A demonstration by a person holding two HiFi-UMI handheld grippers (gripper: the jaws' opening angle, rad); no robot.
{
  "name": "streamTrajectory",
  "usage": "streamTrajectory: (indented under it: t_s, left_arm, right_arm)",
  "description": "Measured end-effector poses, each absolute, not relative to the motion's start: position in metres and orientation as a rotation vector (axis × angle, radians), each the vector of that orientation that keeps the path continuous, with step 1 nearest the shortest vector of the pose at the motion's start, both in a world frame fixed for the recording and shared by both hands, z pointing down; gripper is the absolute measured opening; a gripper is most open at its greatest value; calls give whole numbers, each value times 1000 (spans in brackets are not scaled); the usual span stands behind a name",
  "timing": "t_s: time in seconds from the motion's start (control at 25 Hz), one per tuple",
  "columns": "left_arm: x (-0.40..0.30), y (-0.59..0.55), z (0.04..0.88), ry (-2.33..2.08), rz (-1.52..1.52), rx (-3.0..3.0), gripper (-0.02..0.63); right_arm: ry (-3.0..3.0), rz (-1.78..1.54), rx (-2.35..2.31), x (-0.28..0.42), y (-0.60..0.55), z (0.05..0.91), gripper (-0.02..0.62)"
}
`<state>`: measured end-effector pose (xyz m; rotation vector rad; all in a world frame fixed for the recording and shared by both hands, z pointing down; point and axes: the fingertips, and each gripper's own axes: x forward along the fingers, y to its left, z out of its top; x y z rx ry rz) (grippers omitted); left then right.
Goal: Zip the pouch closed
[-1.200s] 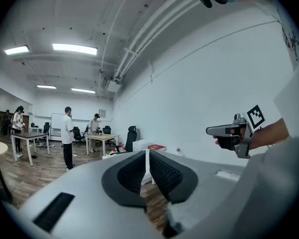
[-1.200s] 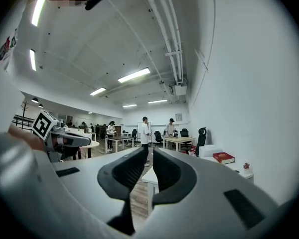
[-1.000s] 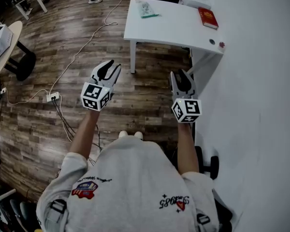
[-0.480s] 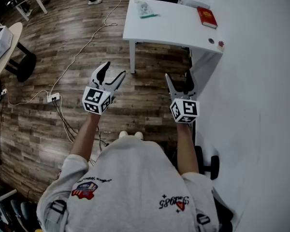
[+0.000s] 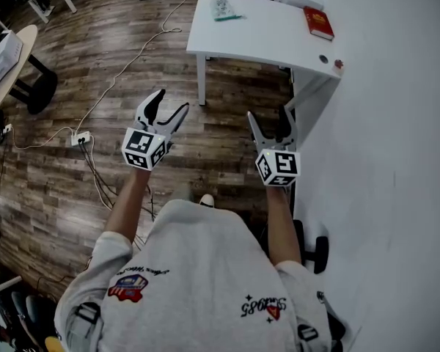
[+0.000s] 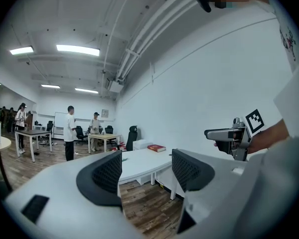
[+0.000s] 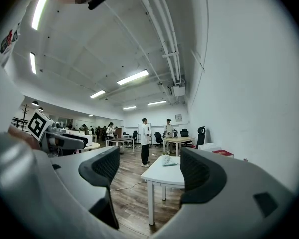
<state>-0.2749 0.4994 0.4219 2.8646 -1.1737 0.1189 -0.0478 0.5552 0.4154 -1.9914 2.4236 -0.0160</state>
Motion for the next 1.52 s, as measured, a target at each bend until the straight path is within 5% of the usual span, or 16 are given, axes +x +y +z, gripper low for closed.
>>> streamTrajectory:
  t_s: [0.6, 1.52]
  left_arm:
    - [-240, 451, 444, -1166, 138, 2847, 298]
    - [-150, 140, 448, -987, 142, 2894, 298]
  right_arm:
    - [2428, -45, -1972, -20, 502, 436, 364]
    - [2396, -52, -2090, 43, 213, 428, 356]
